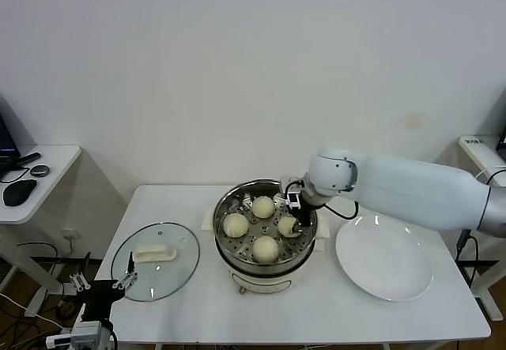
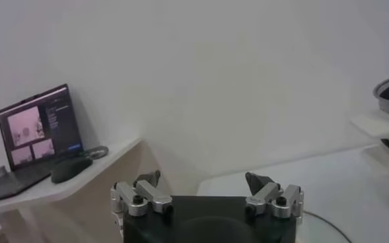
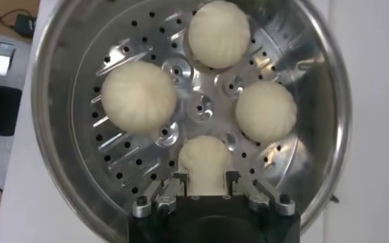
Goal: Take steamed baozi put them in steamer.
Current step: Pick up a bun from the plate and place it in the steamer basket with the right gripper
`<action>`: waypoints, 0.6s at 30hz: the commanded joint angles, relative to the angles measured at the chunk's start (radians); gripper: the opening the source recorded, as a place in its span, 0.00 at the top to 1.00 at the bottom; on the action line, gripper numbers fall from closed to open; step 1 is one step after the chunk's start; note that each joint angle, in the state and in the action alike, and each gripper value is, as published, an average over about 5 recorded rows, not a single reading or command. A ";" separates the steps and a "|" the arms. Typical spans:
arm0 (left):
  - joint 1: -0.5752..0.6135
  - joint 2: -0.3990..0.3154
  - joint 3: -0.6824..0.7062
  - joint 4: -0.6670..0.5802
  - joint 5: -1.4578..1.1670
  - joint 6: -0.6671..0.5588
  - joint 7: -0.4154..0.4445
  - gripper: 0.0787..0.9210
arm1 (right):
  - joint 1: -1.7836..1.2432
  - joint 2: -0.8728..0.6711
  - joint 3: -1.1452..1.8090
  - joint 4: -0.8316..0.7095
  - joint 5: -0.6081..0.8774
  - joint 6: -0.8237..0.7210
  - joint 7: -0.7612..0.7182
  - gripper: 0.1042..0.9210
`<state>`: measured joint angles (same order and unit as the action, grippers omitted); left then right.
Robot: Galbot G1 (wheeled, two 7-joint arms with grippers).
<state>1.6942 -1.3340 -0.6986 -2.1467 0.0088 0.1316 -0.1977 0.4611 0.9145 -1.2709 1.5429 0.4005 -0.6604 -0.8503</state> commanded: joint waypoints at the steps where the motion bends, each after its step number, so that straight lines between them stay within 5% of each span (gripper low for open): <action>1: 0.002 0.002 -0.003 -0.005 -0.001 -0.001 0.000 0.12 | -0.029 -0.006 0.031 0.008 -0.018 -0.004 0.022 0.50; 10: 0.005 0.000 -0.003 -0.012 0.000 -0.004 -0.001 0.12 | -0.023 -0.144 0.132 0.176 0.019 -0.003 0.083 0.17; 18: 0.010 -0.002 -0.007 -0.009 -0.007 -0.050 -0.002 0.12 | -0.243 -0.428 0.347 0.375 0.031 0.103 0.344 0.12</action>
<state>1.7017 -1.3357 -0.7041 -2.1610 0.0048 0.1175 -0.1985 0.4100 0.7504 -1.1296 1.7135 0.4167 -0.6452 -0.7375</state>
